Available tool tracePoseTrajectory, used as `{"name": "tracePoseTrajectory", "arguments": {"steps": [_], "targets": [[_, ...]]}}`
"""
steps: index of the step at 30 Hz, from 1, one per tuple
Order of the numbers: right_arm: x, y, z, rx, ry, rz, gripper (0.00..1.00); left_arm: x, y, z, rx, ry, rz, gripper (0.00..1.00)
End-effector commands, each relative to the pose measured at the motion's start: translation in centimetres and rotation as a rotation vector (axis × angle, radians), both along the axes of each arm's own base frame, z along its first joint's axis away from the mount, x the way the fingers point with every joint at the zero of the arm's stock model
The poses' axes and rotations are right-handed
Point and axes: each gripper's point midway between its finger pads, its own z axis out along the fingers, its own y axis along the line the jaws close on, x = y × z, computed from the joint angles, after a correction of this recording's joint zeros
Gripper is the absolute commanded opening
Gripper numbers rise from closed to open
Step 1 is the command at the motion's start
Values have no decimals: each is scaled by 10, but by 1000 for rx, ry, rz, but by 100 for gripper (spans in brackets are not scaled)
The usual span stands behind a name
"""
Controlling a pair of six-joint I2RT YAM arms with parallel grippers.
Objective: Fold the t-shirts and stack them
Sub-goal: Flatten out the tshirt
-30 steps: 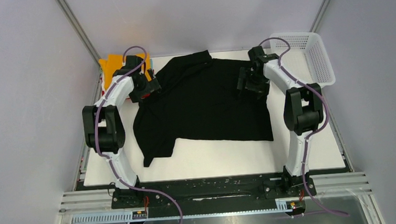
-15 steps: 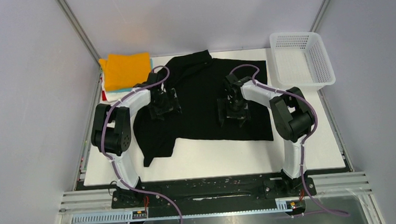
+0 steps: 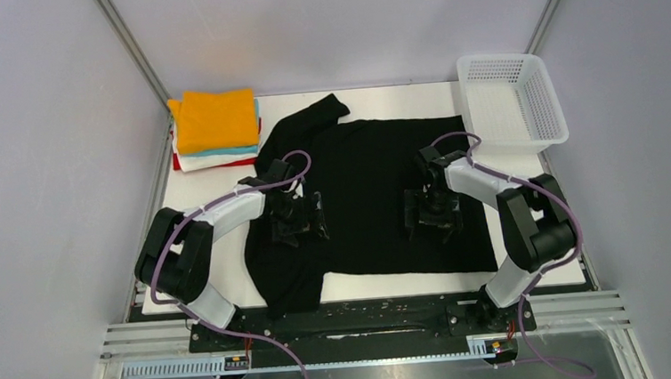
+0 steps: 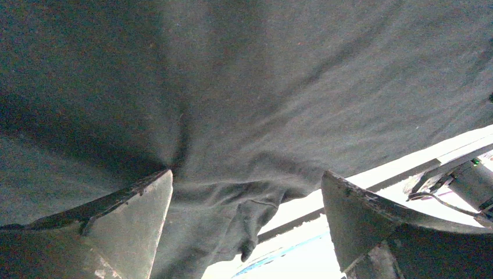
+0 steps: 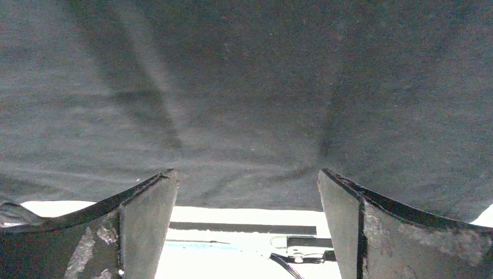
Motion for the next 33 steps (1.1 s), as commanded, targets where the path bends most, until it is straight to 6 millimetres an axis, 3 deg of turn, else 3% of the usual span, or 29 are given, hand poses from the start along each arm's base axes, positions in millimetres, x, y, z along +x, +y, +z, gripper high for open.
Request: {"name": "tracePoseTrajectory", "arguments": {"steps": [1, 4, 6, 10, 20, 26, 31, 33], "targets": [[39, 8, 41, 42, -208, 35, 98, 31, -13, 40, -27, -115, 24, 99], [76, 18, 56, 70, -311, 10, 98, 91, -24, 67, -17, -245, 77, 99], [97, 24, 58, 90, -352, -7, 98, 128, -22, 75, 24, -291, 122, 99], [130, 23, 45, 56, -355, -67, 98, 183, -5, 64, 149, -320, 189, 99], [178, 11, 15, 30, -273, -169, 98, 252, 0, 22, 134, -265, 302, 99], [206, 15, 10, 105, -216, -156, 99, 291, 6, 1, 56, -213, 398, 99], [241, 7, 7, 104, -198, -192, 99, 332, 4, 0, -78, -215, 455, 99], [266, 9, 16, 139, -236, -192, 99, 349, 0, 7, -134, -253, 449, 99]]}}
